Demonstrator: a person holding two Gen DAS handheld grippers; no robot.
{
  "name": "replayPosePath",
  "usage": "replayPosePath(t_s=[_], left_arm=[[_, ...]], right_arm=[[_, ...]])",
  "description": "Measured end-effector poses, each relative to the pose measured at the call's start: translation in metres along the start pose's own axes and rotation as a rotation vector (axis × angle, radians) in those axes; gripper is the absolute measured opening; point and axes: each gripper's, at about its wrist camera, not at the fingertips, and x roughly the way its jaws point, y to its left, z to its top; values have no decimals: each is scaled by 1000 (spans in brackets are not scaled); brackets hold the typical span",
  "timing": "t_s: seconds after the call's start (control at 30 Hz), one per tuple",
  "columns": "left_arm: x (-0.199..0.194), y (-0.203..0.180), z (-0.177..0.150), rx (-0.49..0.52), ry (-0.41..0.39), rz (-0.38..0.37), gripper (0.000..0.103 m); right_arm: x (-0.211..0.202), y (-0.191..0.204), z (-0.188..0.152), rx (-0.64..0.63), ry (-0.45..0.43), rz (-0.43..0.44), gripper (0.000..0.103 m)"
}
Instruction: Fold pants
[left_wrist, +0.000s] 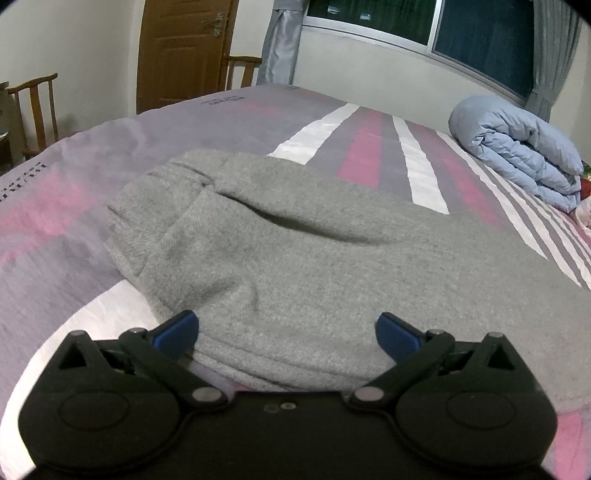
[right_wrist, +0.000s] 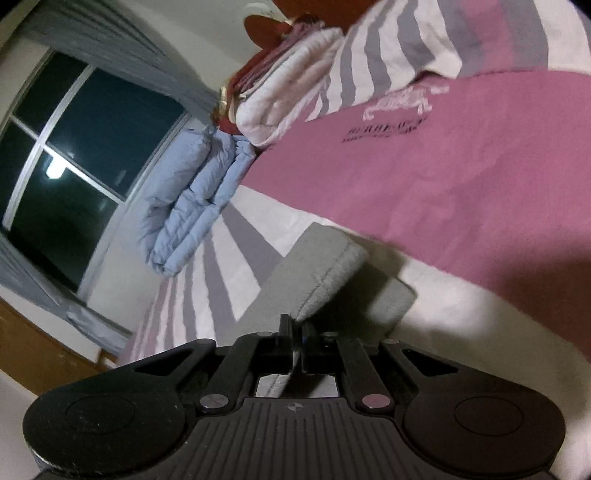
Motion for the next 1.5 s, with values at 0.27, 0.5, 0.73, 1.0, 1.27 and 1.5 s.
replayPosePath(t_s=[0.27,0.5,0.73,1.0,1.27,1.5], left_arm=[[0,-1,0,2,2,1,97],[1,-1,-1,4,2,1,97],[2,-2,-1,9,5,3,97],[4,-3,-2,19,10,-1,98],[-8,-3,5,37,-6,-18,92],[-21,4,38,61,-83,-11,85]], right_arm=[[1,-32,-4,82,38,-33,8],[-2,-55,5,179,0,-19,34],[15,-20,30,-54,20,-28,17],[26,-26,49,-176,73,-78,17],[-3,-36,29,-189,-22,-165,27],[-17,27,-5,-374,-27,-108,27]])
